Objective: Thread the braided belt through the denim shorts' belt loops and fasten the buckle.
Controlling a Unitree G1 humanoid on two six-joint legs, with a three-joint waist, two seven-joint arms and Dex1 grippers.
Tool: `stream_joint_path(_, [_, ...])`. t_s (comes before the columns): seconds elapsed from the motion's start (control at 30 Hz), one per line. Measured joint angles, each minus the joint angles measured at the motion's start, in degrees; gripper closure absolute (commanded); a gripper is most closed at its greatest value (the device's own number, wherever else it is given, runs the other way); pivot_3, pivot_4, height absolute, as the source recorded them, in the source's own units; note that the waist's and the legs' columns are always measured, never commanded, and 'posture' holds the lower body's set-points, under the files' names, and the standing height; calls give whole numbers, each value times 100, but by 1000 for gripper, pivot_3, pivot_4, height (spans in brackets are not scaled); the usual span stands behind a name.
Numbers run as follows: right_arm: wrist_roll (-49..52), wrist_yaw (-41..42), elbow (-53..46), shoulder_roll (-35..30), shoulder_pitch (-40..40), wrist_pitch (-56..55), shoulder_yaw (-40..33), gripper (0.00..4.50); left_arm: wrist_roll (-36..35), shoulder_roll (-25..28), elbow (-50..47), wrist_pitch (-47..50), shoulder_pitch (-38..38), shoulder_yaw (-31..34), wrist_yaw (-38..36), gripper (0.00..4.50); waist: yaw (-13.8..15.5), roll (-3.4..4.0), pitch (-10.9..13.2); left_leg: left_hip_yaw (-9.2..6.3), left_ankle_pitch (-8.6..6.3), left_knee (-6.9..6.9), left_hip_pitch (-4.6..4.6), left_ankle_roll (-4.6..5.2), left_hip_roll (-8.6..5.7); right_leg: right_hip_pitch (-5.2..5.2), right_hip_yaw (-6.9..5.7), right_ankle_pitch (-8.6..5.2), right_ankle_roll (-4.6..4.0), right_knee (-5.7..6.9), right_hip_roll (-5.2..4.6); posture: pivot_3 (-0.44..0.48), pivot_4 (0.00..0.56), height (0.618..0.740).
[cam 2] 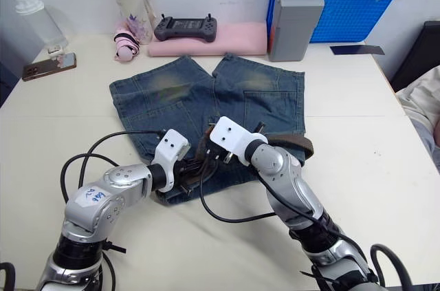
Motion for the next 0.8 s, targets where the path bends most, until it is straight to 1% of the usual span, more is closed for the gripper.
stream_joint_path(0.23, [62,1,-28,53,0,122,-11,4391,-23,-260,-7,214,9,80,32,4500,-15,0,0,0,0,0,0,0,0,0,0,0,0,1,0,0,150,712])
stream_joint_path(0.5, [239,7,-112,150,-14,477,-111,4391,57,-314,-111,476,3,30,320,4500,-40,-1,-1,0,0,0,8,0,0,6,2,0,0,1,-1,0,150,712])
stream_joint_path(0.67, [398,6,-220,212,-44,807,-222,4391,312,-121,-169,498,-97,-345,564,4500,-45,-1,-2,1,0,0,14,-1,0,7,7,0,0,0,-2,0,150,712])
stream_joint_path(0.8, [449,5,-271,194,-58,941,-228,4391,367,-167,-164,497,-116,-386,655,4500,-45,-1,-2,1,0,0,16,-2,-1,6,8,0,0,-1,-4,0,150,712])
